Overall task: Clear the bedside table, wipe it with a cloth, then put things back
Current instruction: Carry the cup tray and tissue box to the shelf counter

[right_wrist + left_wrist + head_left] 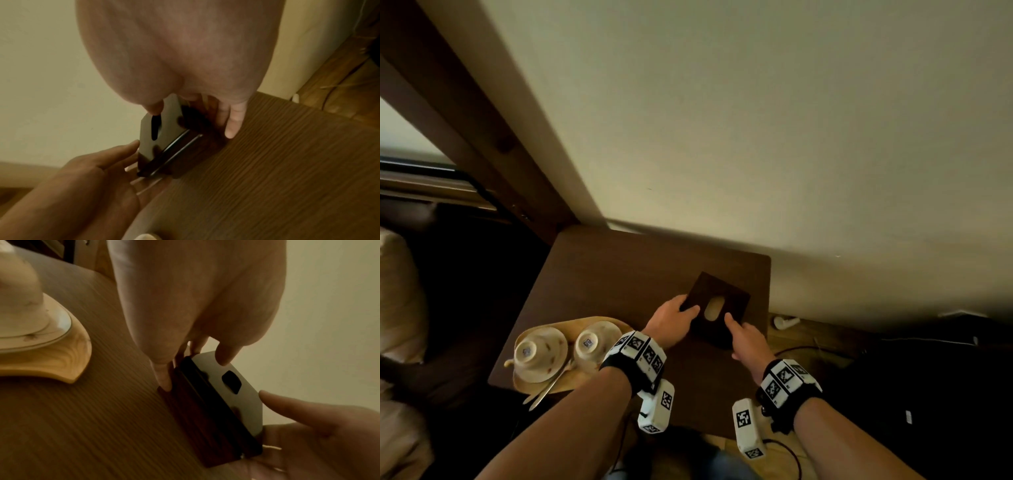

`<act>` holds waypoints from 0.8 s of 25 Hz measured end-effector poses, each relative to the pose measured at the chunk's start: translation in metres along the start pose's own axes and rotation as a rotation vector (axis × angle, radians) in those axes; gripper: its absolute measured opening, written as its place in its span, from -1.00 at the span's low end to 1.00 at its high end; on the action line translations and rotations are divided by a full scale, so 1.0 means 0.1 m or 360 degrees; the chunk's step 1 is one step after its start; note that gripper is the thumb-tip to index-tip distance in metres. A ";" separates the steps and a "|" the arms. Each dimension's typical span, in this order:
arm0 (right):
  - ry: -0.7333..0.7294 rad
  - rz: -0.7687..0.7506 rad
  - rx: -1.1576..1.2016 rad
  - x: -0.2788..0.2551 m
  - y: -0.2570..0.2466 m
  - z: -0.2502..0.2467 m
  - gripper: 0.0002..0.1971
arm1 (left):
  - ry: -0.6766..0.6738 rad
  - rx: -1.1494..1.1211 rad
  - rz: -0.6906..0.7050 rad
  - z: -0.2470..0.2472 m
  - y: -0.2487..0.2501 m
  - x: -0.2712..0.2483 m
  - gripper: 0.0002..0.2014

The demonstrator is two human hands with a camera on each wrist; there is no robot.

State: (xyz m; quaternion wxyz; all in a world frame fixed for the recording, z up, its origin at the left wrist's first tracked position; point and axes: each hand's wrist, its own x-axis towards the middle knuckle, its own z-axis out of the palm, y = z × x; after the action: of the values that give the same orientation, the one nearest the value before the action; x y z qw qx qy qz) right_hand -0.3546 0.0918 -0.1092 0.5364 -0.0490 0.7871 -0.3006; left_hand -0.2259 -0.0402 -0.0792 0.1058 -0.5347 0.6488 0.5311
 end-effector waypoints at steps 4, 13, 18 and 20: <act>0.0120 0.0048 0.0185 0.01 -0.03 0.09 -0.02 | -0.0057 -0.0113 -0.0039 -0.04 0.02 -0.03 -0.54; 0.0213 0.0019 0.0795 -0.26 -0.11 0.13 -0.36 | -0.0229 -0.0396 -0.0108 -0.15 -0.11 -0.19 -0.47; 0.0237 0.0061 0.1039 -0.29 -0.08 0.15 -0.22 | -0.0258 -0.0525 -0.0109 -0.07 -0.22 -0.26 -0.43; 0.0253 0.0050 0.1106 -0.33 -0.09 0.16 -0.26 | -0.0254 -0.0569 -0.0096 -0.06 -0.21 -0.33 -0.62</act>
State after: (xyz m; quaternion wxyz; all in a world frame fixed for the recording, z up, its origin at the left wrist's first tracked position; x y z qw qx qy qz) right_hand -0.3287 0.0907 -0.0817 0.4625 0.1720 0.6779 -0.5450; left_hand -0.1932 -0.0230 -0.0658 0.0761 -0.5204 0.5173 0.6751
